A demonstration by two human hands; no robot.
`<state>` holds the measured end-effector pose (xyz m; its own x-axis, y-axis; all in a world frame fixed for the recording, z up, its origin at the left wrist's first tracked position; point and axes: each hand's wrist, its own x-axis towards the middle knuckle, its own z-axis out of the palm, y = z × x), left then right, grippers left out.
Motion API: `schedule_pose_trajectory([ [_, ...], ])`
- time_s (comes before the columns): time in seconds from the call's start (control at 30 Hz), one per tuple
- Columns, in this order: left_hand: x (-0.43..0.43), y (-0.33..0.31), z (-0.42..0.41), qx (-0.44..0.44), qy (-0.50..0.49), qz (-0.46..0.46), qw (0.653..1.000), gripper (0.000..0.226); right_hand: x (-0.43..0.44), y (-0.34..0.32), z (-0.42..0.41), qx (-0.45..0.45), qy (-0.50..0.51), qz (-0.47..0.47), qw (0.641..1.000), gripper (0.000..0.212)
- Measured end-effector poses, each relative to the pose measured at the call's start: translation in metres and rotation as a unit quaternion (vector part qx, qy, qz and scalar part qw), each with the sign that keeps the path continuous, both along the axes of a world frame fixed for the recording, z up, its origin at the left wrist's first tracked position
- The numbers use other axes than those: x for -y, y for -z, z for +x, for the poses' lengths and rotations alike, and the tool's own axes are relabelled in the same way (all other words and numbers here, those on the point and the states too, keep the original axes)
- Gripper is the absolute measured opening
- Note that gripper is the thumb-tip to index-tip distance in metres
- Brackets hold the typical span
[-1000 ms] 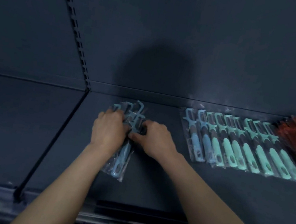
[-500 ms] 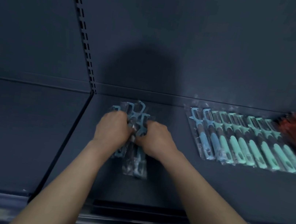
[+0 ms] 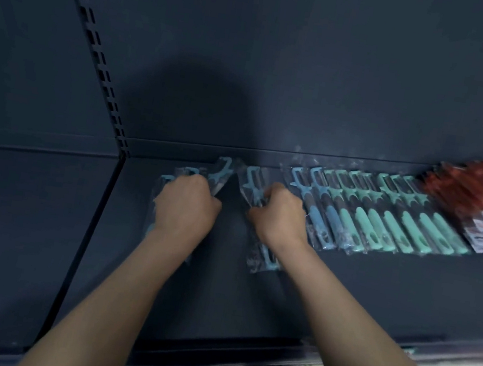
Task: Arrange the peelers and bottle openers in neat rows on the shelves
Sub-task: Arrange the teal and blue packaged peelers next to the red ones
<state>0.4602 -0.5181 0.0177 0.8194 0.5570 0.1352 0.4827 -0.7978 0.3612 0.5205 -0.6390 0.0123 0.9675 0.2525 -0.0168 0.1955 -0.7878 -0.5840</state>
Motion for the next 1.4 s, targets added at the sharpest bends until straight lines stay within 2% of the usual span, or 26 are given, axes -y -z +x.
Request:
schedule_pose_trajectory([
  [0.1, 0.003, 0.0, 0.008, 0.029, 0.016, -0.036, 0.999, 0.02, 0.009, -0.003, 0.013, 0.023, 0.023, -0.009, 0.999, 0.03],
  [0.37, 0.017, 0.01, 0.033, 0.04, 0.039, -0.214, 0.975, 0.026, 0.023, -0.003, 0.046, 0.021, 0.038, -0.04, 0.998, 0.02],
  [0.53, 0.032, 0.018, 0.045, 0.036, 0.024, -0.38, 0.924, 0.016, 0.03, 0.004, 0.056, 0.021, 0.007, -0.046, 0.999, 0.017],
  [0.63, 0.041, 0.02, 0.051, 0.032, 0.005, -0.431, 0.902, 0.01, 0.034, 0.01, 0.06, 0.039, -0.017, -0.054, 0.998, 0.015],
  [0.8, 0.049, 0.02, 0.059, 0.02, -0.01, -0.455, 0.89, 0.006, 0.041, 0.011, 0.067, 0.048, -0.033, -0.037, 0.998, 0.018],
  [0.97, 0.054, 0.022, 0.067, 0.035, -0.021, -0.461, 0.886, 0.023, 0.058, 0.007, 0.072, 0.085, -0.027, -0.03, 0.996, 0.023],
  [1.1, 0.056, 0.026, 0.071, 0.034, -0.017, -0.404, 0.914, 0.014, 0.067, 0.007, 0.074, 0.072, -0.036, -0.033, 0.996, 0.021],
  [1.23, 0.057, 0.026, 0.069, 0.033, -0.02, -0.301, 0.953, 0.021, 0.071, 0.01, 0.075, 0.043, -0.055, -0.055, 0.996, 0.013],
  [1.4, 0.058, 0.023, 0.066, 0.048, -0.011, -0.271, 0.961, 0.016, 0.074, 0.013, 0.077, 0.04, -0.055, -0.054, 0.996, 0.015],
])
